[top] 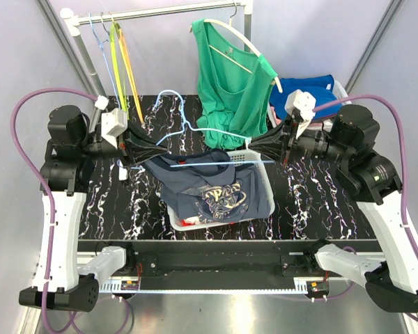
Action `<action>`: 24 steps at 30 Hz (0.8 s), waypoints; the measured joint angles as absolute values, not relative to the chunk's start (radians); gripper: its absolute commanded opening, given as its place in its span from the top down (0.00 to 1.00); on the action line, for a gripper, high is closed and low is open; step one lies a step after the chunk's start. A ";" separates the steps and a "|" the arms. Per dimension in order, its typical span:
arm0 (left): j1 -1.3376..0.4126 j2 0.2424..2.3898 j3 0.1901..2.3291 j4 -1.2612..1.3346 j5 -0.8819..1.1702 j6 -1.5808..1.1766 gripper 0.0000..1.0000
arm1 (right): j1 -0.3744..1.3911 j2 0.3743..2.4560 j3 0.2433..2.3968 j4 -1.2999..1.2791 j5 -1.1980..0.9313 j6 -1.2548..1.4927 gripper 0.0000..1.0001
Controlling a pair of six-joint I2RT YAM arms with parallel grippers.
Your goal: Remove the tank top from the hanger
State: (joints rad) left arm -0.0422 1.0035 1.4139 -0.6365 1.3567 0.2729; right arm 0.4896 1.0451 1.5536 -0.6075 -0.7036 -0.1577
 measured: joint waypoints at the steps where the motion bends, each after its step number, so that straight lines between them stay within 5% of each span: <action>1: -0.042 1.003 1.414 -0.637 1.353 0.274 1.00 | 0.490 1.039 1.551 -0.611 -0.710 -0.159 0.94; 7: -0.050 1.003 1.414 -0.637 1.340 0.290 1.00 | 0.491 0.992 1.525 -0.626 -0.755 -0.152 1.00; 9: -0.053 1.003 1.414 -0.637 1.340 0.291 0.69 | 0.492 0.983 1.518 -0.626 -0.758 -0.149 1.00; 12: -0.053 1.003 1.415 -0.637 1.325 0.294 0.46 | 0.492 0.970 1.506 -0.632 -0.760 -0.142 1.00; 14: -0.048 1.003 1.416 -0.639 1.309 0.293 0.19 | 0.491 0.958 1.499 -0.635 -0.744 -0.137 1.00; 24: -0.049 1.003 1.418 -0.641 1.275 0.292 0.23 | 0.489 0.862 1.487 -0.699 -0.604 -0.124 1.00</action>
